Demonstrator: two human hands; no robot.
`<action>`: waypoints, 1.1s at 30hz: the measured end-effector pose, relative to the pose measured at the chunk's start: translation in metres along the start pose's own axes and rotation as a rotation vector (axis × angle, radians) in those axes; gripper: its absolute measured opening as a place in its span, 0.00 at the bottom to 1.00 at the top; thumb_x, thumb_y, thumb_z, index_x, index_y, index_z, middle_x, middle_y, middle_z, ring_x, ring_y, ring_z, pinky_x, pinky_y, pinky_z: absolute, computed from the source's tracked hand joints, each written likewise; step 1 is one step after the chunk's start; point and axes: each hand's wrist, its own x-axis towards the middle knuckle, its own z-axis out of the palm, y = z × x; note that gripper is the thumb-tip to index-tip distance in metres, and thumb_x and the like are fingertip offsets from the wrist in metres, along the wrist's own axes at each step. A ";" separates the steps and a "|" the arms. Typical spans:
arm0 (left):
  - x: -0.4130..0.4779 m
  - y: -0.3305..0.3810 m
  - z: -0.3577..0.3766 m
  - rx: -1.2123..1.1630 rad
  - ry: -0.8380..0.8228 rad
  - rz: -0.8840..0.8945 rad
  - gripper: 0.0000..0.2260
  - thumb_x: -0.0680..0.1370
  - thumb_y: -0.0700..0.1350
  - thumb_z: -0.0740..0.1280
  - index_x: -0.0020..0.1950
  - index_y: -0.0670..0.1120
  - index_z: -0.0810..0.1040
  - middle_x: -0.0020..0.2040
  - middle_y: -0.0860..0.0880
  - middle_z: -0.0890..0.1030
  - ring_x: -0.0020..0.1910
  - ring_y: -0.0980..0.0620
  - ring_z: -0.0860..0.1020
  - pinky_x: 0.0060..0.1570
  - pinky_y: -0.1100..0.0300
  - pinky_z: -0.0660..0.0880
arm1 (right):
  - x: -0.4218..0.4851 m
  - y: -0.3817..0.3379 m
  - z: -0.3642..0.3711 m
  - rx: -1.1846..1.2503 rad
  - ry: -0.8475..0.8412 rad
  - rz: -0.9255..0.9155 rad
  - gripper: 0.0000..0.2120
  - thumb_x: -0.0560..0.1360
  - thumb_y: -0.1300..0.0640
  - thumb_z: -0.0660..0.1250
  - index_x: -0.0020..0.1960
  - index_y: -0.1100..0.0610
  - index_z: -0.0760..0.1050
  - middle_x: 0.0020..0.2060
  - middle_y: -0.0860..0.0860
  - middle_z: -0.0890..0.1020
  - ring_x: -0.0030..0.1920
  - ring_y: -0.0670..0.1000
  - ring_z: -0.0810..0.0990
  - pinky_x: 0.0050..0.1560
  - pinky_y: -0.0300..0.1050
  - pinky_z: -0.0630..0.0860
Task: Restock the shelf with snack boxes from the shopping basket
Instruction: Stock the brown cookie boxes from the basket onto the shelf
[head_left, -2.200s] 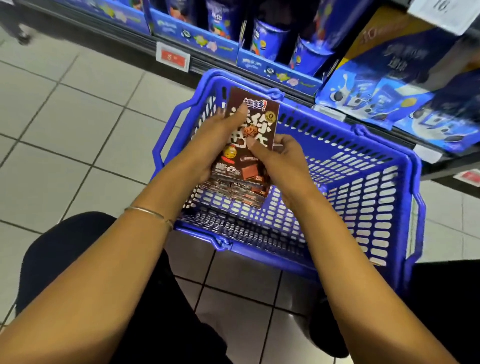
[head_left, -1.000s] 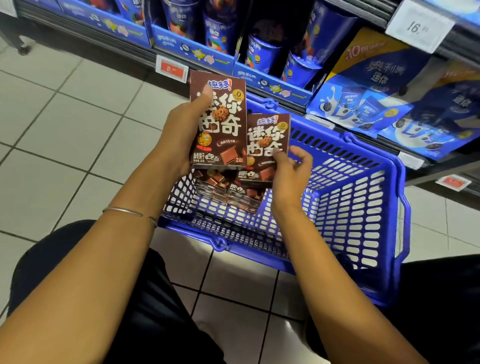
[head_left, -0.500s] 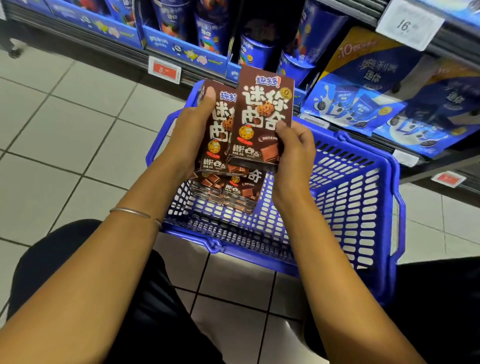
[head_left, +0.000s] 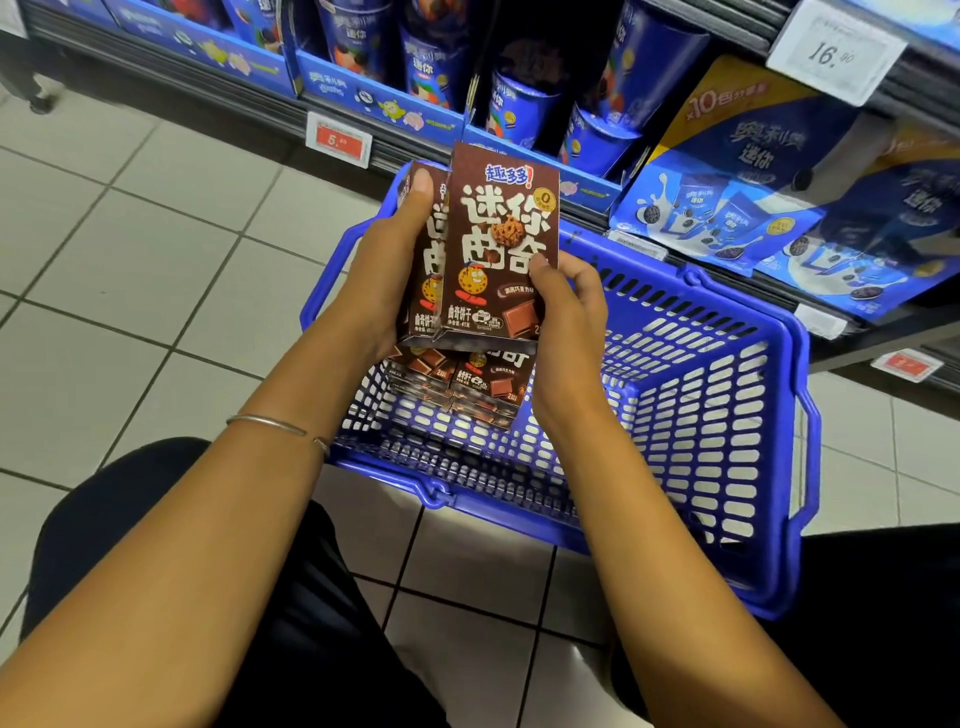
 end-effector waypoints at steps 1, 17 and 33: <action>-0.001 0.000 0.001 -0.008 -0.006 0.005 0.22 0.84 0.67 0.56 0.57 0.55 0.83 0.52 0.51 0.89 0.50 0.50 0.88 0.40 0.58 0.84 | 0.000 0.000 0.001 -0.006 0.000 0.001 0.13 0.81 0.57 0.67 0.63 0.62 0.74 0.46 0.57 0.83 0.44 0.53 0.84 0.48 0.51 0.82; -0.003 -0.006 0.002 0.042 -0.091 0.082 0.22 0.81 0.68 0.58 0.60 0.55 0.82 0.55 0.50 0.88 0.55 0.48 0.87 0.49 0.55 0.84 | -0.003 0.011 0.008 -0.006 0.009 -0.014 0.10 0.81 0.53 0.67 0.60 0.54 0.73 0.40 0.47 0.86 0.44 0.48 0.87 0.44 0.46 0.83; 0.007 -0.003 -0.003 -0.045 -0.017 0.079 0.25 0.80 0.52 0.71 0.73 0.40 0.73 0.60 0.42 0.86 0.56 0.42 0.87 0.56 0.48 0.84 | 0.016 0.026 -0.012 -0.229 0.053 -0.057 0.19 0.84 0.40 0.56 0.48 0.50 0.80 0.48 0.47 0.86 0.51 0.46 0.83 0.56 0.49 0.78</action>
